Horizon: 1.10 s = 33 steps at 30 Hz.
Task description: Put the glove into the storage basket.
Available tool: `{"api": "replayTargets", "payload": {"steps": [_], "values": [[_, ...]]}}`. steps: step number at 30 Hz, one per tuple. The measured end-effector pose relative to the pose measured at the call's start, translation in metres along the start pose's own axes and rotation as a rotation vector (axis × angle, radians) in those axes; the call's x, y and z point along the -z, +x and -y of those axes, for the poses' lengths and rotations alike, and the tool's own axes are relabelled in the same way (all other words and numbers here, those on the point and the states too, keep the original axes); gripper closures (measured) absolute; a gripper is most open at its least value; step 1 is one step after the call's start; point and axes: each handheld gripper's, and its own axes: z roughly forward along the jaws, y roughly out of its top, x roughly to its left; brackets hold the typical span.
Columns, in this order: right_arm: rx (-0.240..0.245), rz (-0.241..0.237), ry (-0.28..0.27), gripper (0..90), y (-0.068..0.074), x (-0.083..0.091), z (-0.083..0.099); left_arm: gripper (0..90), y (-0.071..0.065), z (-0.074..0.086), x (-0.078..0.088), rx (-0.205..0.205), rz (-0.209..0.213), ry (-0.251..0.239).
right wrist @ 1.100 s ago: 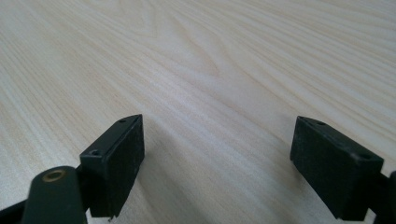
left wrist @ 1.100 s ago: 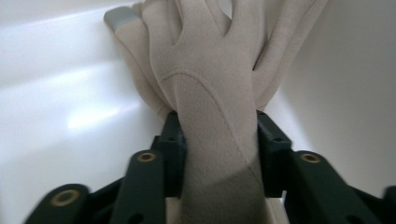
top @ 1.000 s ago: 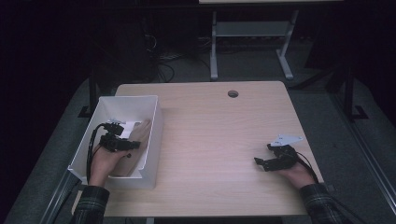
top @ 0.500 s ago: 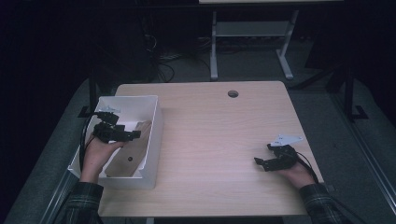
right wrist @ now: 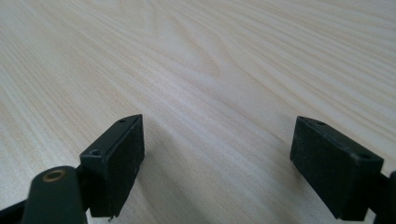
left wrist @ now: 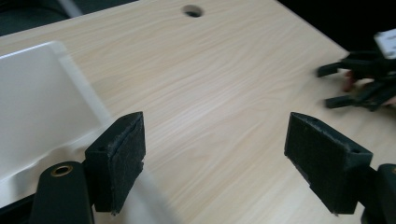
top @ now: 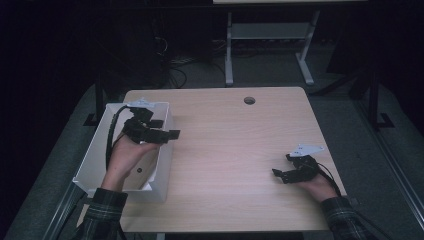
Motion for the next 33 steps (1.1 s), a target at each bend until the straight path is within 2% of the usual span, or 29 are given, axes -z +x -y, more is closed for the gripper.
{"api": "replayTargets", "payload": {"steps": [6, 7, 8, 12, 13, 14, 17, 21, 26, 33], "values": [[-0.001, 0.000, 0.000, 17.1, 0.000, 0.000, 0.000, 20.1, -0.030, -0.007, -0.021, -0.039, 0.057, 0.001], [-0.001, 0.000, 0.000, 17.1, 0.000, 0.000, 0.000, 20.1, -0.042, -0.006, -0.031, -0.058, 0.072, 0.006], [-0.001, 0.000, 0.000, 17.1, 0.000, 0.000, 0.000, 20.1, -0.042, -0.006, -0.031, -0.058, 0.072, 0.006], [0.001, 0.000, 0.001, 17.2, 0.000, 0.000, 0.000, 20.1, -0.064, -0.002, -0.053, -0.090, 0.098, 0.032], [0.001, -0.001, 0.001, 17.1, 0.000, 0.000, 0.000, 20.2, -0.073, 0.002, -0.065, -0.104, 0.105, 0.045], [0.001, -0.001, 0.001, 17.1, 0.000, 0.000, 0.000, 20.2, -0.073, 0.002, -0.065, -0.104, 0.105, 0.045], [0.002, -0.002, 0.002, 17.1, 0.000, 0.000, 0.000, 20.2, -0.084, 0.010, -0.083, -0.130, 0.120, 0.084], [0.002, -0.003, 0.002, 17.1, 0.000, 0.000, 0.000, 20.2, -0.092, 0.023, -0.104, -0.151, 0.130, 0.119], [0.003, -0.003, 0.002, 17.1, 0.000, 0.000, 0.000, 20.2, -0.097, 0.043, -0.127, -0.184, 0.113, 0.153], [0.004, -0.003, 0.004, 17.1, 0.000, 0.000, 0.000, 20.2, -0.091, 0.064, -0.145, -0.164, 0.110, 0.169]]}}
